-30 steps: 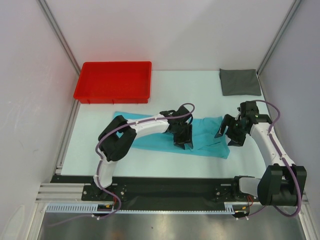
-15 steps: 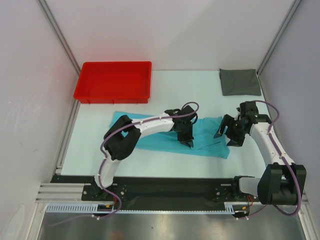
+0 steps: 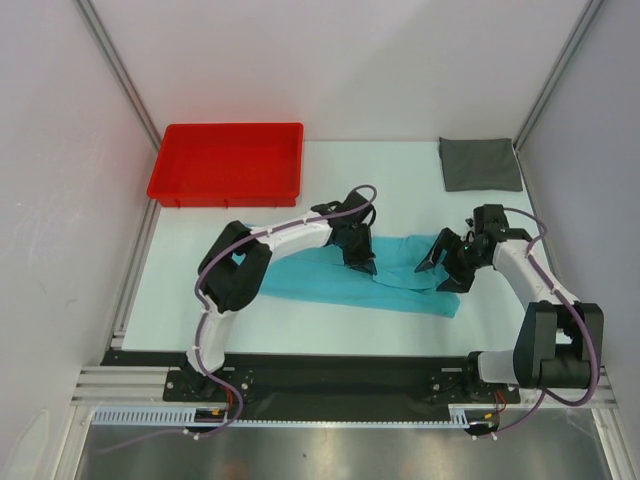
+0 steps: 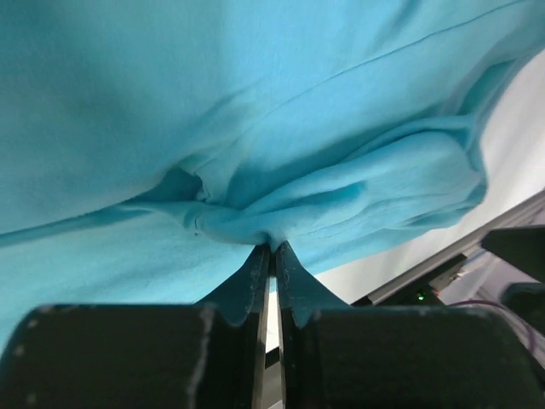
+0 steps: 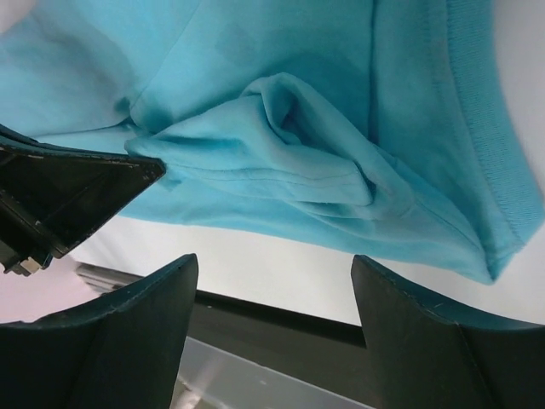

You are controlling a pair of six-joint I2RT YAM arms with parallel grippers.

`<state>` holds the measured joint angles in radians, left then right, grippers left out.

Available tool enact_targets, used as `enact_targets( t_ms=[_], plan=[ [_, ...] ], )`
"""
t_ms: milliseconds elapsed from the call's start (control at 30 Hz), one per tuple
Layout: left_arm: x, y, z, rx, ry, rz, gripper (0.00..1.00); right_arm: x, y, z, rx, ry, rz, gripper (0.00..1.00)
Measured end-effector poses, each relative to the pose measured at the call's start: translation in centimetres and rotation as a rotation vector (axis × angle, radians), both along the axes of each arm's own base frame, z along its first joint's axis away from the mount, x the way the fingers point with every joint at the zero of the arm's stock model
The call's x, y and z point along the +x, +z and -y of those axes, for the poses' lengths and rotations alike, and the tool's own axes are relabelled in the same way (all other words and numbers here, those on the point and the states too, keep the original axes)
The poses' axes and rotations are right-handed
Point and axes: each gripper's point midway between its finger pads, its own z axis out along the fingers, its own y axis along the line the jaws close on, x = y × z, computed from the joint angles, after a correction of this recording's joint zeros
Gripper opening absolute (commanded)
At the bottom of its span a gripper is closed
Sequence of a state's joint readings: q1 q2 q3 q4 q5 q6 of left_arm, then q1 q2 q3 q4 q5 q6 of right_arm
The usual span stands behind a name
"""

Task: Fold and stack the t-shirts
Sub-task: Fold the tshirt

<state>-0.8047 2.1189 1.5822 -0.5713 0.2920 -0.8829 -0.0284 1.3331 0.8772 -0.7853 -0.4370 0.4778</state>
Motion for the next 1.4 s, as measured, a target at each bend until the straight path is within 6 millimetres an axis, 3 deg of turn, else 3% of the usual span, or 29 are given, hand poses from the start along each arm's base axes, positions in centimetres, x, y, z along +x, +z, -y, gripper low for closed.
enact_targets(
  t_ms=[167, 267, 300, 367, 567, 700, 867, 1133, 1400],
  plan=[
    [0.7, 0.6, 0.2, -0.045, 0.003, -0.001, 0.12, 0.5, -0.8, -0.8, 0.062, -0.047, -0.026, 0.71],
    [0.9, 0.8, 0.3, -0.065, 0.001, -0.007, 0.1, 0.6, -1.6, -1.1, 0.079, -0.072, -0.054, 0.62],
    [1.0, 0.9, 0.3, -0.07, 0.001, -0.007, 0.1, 0.6, -1.8, -1.1, 0.082, -0.08, -0.061, 0.53],
    [1.1, 0.9, 0.2, -0.076, 0.003, -0.009, 0.1, 0.7, -2.1, -1.0, 0.085, -0.091, -0.071, 0.5],
    [3.3, 1.0, -1.6, -0.085, 0.059, -0.012, 0.1, 1.1, -2.3, -0.2, 0.087, -0.128, -0.075, 0.52],
    [4.5, 1.0, -2.7, -0.087, 0.091, -0.017, 0.11, 1.3, -2.5, 0.1, 0.085, -0.138, -0.079, 0.63],
    [4.9, 1.1, -3.1, -0.094, 0.097, -0.024, 0.14, 1.5, -3.1, -0.2, 0.108, -0.132, -0.096, 0.68],
    [4.4, 1.6, -2.7, -0.118, 0.065, -0.041, 0.2, 2.1, -3.1, -0.7, 0.13, -0.113, -0.071, 0.63],
    [4.0, 1.6, -2.9, -0.114, 0.046, -0.048, 0.22, 1.7, -4.6, -1.9, 0.126, -0.07, -0.117, 0.53]
  ],
)
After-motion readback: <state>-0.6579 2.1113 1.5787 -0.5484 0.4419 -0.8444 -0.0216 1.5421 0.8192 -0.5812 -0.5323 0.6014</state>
